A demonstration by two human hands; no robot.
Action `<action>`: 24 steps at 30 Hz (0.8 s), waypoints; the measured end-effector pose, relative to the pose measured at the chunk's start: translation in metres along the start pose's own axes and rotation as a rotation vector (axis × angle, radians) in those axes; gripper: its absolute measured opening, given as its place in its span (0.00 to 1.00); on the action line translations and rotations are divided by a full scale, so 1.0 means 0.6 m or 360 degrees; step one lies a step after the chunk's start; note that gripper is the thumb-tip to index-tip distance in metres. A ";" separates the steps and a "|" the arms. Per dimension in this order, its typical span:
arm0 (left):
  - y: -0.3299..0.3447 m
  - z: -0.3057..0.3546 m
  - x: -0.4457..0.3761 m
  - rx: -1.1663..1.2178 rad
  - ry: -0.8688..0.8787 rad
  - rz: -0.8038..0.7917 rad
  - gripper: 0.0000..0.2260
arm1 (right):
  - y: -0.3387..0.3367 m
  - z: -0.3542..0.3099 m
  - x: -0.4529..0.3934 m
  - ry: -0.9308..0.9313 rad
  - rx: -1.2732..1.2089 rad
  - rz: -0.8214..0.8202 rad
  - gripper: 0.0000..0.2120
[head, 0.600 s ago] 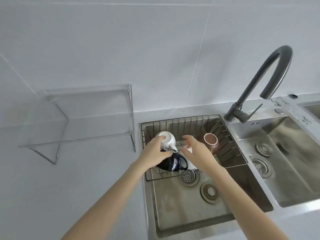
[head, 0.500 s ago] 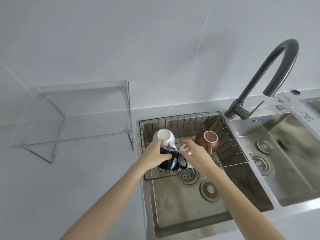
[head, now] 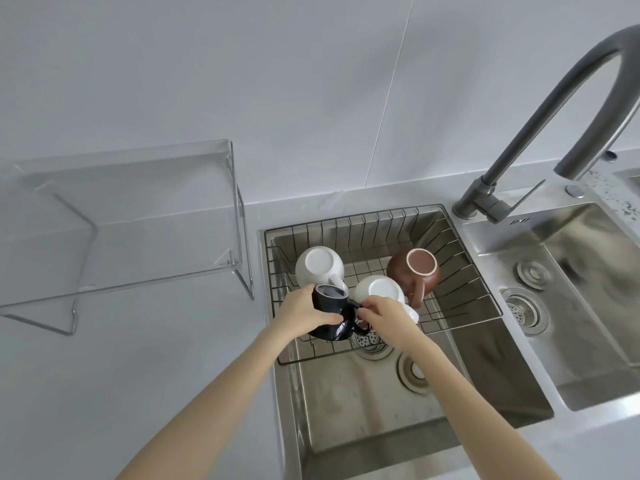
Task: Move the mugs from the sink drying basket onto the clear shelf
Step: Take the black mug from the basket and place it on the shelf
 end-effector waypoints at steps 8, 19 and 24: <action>-0.048 0.027 0.016 0.0009 0.0170 0.0151 0.23 | -0.030 -0.039 0.025 -0.0147 -0.0182 0.0066 0.07; -0.329 0.124 0.158 0.0174 0.0636 0.0866 0.22 | -0.130 -0.336 0.115 -0.0930 -0.0268 0.0342 0.07; -0.448 0.066 0.198 0.0207 0.0642 0.1000 0.21 | -0.071 -0.475 0.120 -0.1177 -0.0186 0.0281 0.07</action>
Point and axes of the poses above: each hand's wrist, its own x-axis away from the middle knuckle, its own y-axis out of the palm, z = x × y, the point moved 8 cm from there along -x, towards the middle knuckle, and after that the axes turned 9 degrees about -x, right-handed, at the moved point
